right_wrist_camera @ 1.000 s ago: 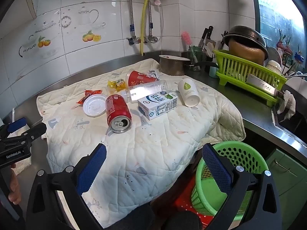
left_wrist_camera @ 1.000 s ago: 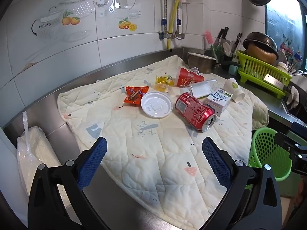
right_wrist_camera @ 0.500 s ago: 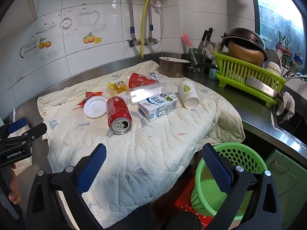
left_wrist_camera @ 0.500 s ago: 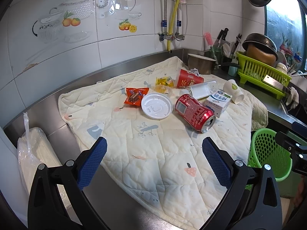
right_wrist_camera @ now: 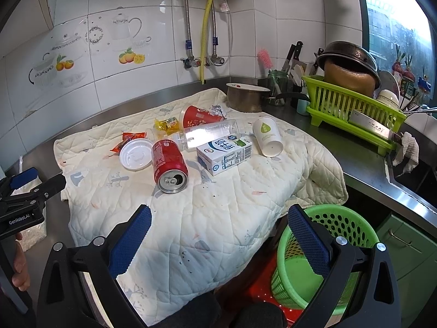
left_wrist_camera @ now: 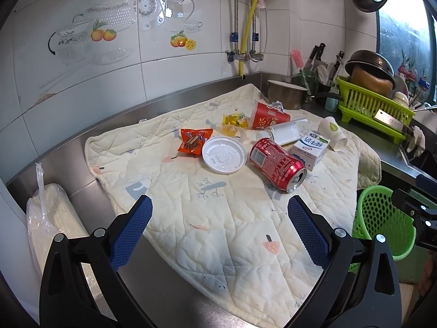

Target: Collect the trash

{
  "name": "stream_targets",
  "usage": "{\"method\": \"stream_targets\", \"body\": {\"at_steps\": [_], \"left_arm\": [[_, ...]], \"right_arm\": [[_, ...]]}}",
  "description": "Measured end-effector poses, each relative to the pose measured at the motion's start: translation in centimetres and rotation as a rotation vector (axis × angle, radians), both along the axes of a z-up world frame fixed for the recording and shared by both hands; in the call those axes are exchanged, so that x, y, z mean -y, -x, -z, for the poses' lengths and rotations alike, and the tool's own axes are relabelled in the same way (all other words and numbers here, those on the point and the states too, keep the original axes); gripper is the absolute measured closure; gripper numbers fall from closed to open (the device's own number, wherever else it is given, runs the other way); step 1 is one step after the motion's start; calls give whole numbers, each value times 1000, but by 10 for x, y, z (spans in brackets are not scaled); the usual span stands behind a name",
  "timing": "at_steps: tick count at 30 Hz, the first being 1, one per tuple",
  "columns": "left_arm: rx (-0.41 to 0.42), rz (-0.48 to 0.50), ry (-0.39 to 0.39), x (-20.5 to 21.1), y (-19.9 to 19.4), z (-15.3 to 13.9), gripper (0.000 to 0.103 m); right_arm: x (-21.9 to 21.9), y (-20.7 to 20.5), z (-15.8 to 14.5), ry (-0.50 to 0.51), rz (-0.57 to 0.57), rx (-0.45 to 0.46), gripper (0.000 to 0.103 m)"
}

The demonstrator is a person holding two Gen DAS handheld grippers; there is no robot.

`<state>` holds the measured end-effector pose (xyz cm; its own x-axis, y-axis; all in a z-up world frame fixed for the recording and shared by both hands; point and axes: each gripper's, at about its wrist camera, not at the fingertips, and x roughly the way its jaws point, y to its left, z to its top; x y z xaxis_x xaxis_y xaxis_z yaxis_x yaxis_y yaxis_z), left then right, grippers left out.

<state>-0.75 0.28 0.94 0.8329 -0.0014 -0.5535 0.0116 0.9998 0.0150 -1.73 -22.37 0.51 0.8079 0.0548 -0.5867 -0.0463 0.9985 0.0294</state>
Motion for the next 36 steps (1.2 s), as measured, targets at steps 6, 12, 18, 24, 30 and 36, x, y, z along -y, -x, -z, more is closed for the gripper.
{"method": "stream_targets", "body": {"at_steps": [6,12,18,24,30,36], "left_arm": [[2,4,-4,1,0,-2,5],[1,5,-4,2,0,-2,5],[-2,5,-5,2,0,-2,5],[-1,2,-4,1,-3,-2,5],[-3,1,-10,0,-6,-2,5],[-7,-5,-11,-2,-10,0,5]], "right_arm": [[0,0,-1,0,-1,3,6],[-1,0,-2,1,-1,4,6],[-1,0,-2,0,-2,3,6],[-2,-1,-2,2,-4,3,6],[-3,-2,-2,2,-5,6,6],[-5,-9,0,5,-15,-2,6]]}}
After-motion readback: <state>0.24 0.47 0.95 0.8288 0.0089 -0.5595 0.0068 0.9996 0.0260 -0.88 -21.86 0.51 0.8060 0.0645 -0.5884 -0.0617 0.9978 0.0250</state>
